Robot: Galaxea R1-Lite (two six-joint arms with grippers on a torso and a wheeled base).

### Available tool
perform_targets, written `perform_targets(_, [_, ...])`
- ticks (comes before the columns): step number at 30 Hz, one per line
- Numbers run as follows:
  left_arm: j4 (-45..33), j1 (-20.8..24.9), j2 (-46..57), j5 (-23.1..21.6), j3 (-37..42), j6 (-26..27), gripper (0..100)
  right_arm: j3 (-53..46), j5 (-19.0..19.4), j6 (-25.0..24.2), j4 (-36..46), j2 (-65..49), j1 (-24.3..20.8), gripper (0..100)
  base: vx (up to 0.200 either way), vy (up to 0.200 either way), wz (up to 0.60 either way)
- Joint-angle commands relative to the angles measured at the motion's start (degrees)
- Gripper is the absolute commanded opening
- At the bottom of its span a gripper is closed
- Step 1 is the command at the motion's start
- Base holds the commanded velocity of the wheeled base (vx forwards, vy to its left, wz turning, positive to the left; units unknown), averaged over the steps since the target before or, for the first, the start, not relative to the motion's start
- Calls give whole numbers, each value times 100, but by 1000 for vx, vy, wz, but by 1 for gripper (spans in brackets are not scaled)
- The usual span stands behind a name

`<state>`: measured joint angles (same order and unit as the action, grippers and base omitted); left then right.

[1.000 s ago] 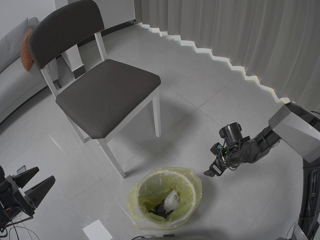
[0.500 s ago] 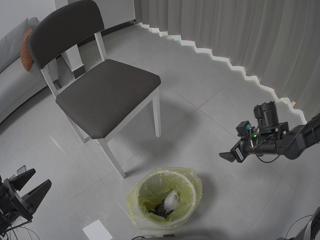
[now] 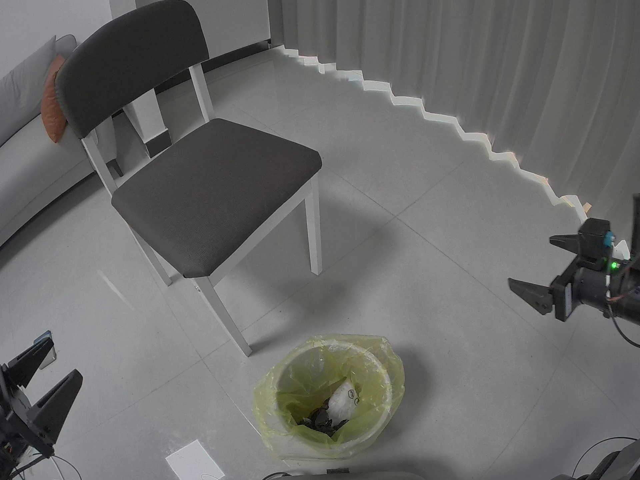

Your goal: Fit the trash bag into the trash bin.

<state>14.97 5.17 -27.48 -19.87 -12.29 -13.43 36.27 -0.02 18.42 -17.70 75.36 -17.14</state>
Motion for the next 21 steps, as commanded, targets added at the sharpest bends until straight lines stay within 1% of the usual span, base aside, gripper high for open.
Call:
perform_targets(1, [-12,2,542,-8,121,7,100,-849,11,-313,12,-1709,264,100,0,0,0])
perform_targets(4, [-12,2,594,-8,130,7,100,-1104,20,-401,3,-2043,334,100,0,0,0])
perform_targets(6, [-12,2,700,-26,262,7,100,-1465,46,-568,12,-2597,413,100,0,0,0])
perform_targets(8, [-3,-7,779,-61,359,16,100,-1667,46,-664,12,-2904,475,100,0,0,0])
perform_targets(11, [-12,-7,902,-175,403,7,100,-1957,55,-822,21,-3432,624,100,0,0,0])
perform_targets(15, [-3,-7,1016,-193,429,16,100,-2256,90,-954,170,-4152,958,100,0,0,0])
perform_targets(16, [-3,-7,1034,-193,429,16,100,-2308,134,-963,223,-4302,1046,100,0,0,0])
perform_targets(18, [-3,-25,1131,-201,482,25,100,-2440,345,-989,373,-4768,1354,100,0,0,0])
perform_targets(21, [-3,-33,1368,-201,631,60,100,-2721,829,-1165,548,-5524,1811,100,0,0,0])
